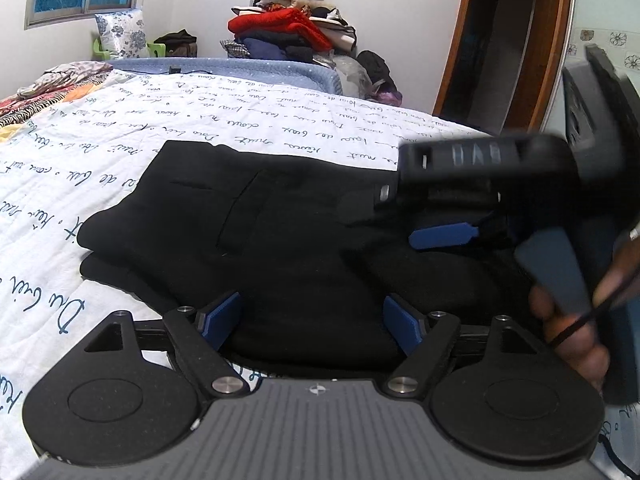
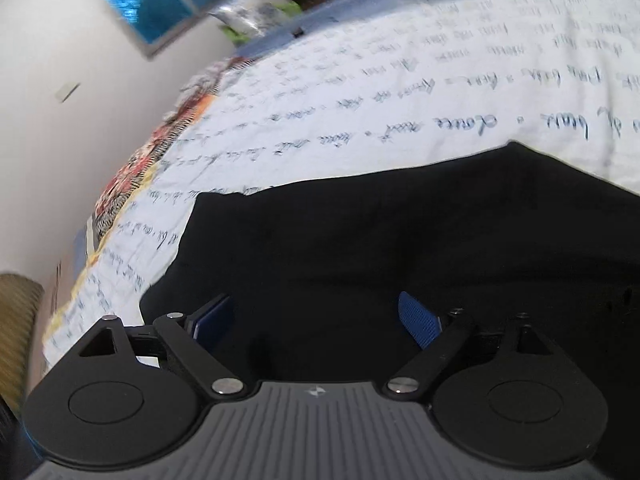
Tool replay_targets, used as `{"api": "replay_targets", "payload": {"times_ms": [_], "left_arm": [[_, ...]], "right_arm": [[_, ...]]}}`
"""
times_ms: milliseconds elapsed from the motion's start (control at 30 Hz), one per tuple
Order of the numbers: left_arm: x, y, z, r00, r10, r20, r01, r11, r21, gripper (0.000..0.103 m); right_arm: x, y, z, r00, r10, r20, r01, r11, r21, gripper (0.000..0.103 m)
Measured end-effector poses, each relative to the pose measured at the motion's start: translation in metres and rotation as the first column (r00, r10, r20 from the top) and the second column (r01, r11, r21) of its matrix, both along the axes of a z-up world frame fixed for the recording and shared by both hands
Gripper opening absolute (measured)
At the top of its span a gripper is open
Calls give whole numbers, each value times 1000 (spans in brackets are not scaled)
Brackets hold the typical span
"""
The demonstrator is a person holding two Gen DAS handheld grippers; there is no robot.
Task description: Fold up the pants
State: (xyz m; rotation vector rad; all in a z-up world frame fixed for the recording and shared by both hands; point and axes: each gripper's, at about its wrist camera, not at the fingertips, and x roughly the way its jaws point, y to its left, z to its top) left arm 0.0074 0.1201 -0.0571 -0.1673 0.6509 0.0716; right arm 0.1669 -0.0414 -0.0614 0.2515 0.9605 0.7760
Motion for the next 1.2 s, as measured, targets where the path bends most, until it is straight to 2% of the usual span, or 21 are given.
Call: {"api": "replay_targets", "payload": {"times_ms": [67, 133, 167, 233, 300, 400, 467, 533, 600, 733, 833, 900, 967, 1033, 1100, 1167, 1200], "left_arm": [[1, 0, 0, 1000, -5, 1, 5, 1000, -2, 84], [1, 1, 0, 1000, -6, 2, 6, 1000, -4, 84], [1, 1, 0, 1000, -7, 4, 7, 1000, -8, 84], [0, 2, 0, 1000, -6, 9, 6, 1000, -16, 84], [1, 2, -1, 1000, -6, 11, 6, 1000, -13, 85], [2, 0, -2, 1000, -13, 11, 13, 1000, -3, 89], [3, -2, -2, 1000, -19, 8, 19, 1000, 2, 91], [4, -2, -3, 1000, -23, 6, 23, 1000, 4, 92], [3, -2, -3, 1000, -23, 8, 23, 1000, 2, 92], [5, -2, -3, 1000, -31, 8, 31, 1000, -3, 96], [7, -4, -4, 999, -36, 4, 36, 999, 5, 97], [7, -3, -4, 999, -36, 5, 36, 999, 2, 97], [7, -3, -4, 999, -35, 6, 35, 999, 1, 97], [6, -2, -4, 999, -33, 8, 33, 999, -5, 96], [3, -1, 1, 1000, -11, 6, 11, 1000, -6, 95], [1, -1, 11, 1000, -17, -5, 17, 1000, -20, 96], [0, 1, 17, 1000, -20, -3, 20, 998, -56, 96]], "right_arm": [[-10, 7, 3, 997, 48, 66, -43, 997, -65, 91], [-16, 9, 14, 996, 50, 68, -42, 993, -111, 91], [-21, 2, 22, 997, 38, 62, -33, 996, -81, 91], [-31, -19, 37, 997, 14, 80, -18, 999, 41, 91], [-40, -44, 48, 995, -28, 93, 19, 996, 89, 91], [-47, -81, 47, 991, -105, 77, 98, 991, 92, 91], [-48, -97, 32, 990, -133, 49, 130, 990, 59, 91], [-45, -111, 11, 988, -151, -22, 152, 988, 36, 91], [-57, -132, 14, 982, -186, 12, 183, 976, 122, 91], [-57, -156, 26, 969, -245, 43, 234, 955, 180, 91], [-34, -165, 26, 953, -302, -11, 296, 926, 234, 91], [-14, -159, 17, 948, -309, -82, 319, 910, 265, 97], [7, -148, -8, 936, -297, -190, 335, 917, 215, 102], [3, -138, -8, 955, -281, -96, 295, 934, 201, 103], [-6, -135, 6, 960, -271, -71, 278, 951, 136, 103], [-36, -141, 26, 959, -274, 70, 266, 958, 108, 103], [-54, -144, 35, 952, -260, 163, 252, 965, 65, 103]]}}
